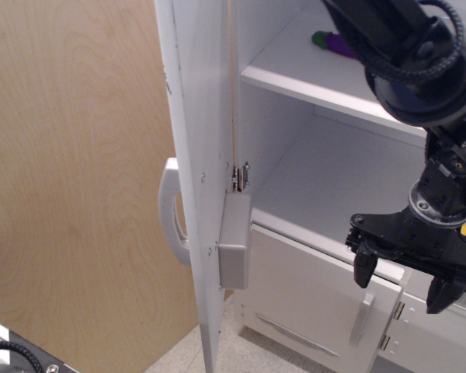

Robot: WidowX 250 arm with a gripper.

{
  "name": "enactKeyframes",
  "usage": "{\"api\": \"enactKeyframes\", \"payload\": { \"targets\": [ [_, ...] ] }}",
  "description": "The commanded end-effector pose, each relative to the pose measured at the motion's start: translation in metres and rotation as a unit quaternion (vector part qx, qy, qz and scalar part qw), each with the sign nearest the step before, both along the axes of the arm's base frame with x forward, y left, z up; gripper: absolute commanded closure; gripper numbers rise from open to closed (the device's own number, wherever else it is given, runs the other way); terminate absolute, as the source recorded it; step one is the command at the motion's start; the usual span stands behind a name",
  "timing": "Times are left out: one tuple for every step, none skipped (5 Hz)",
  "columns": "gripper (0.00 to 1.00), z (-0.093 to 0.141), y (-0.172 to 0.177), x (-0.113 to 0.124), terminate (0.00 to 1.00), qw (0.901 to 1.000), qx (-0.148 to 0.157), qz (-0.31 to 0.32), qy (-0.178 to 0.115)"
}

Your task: Close fridge

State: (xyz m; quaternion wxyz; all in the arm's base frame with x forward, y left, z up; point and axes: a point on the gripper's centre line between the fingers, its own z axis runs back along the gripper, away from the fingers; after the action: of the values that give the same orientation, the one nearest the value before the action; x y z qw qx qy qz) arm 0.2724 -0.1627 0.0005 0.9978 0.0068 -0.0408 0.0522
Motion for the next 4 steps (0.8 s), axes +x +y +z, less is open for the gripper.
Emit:
{"api": "enactKeyframes", "payload": {
  "targets": [
    [0.00,0.000,0.000,0.000,0.00,1.0000,0.000,0.000,0.000],
    [0.00,0.002,0.002,-0.008,0.00,0.9996,-0.026,0.009,0.000],
    [0.00,0.006,0.005,-0.028,0.00,0.9992,-0.037,-0.004,0.012],
    [0.00,0.009,0.007,-0.047,0.00,0.9990,-0.039,-0.017,0.011]
  ]
}}
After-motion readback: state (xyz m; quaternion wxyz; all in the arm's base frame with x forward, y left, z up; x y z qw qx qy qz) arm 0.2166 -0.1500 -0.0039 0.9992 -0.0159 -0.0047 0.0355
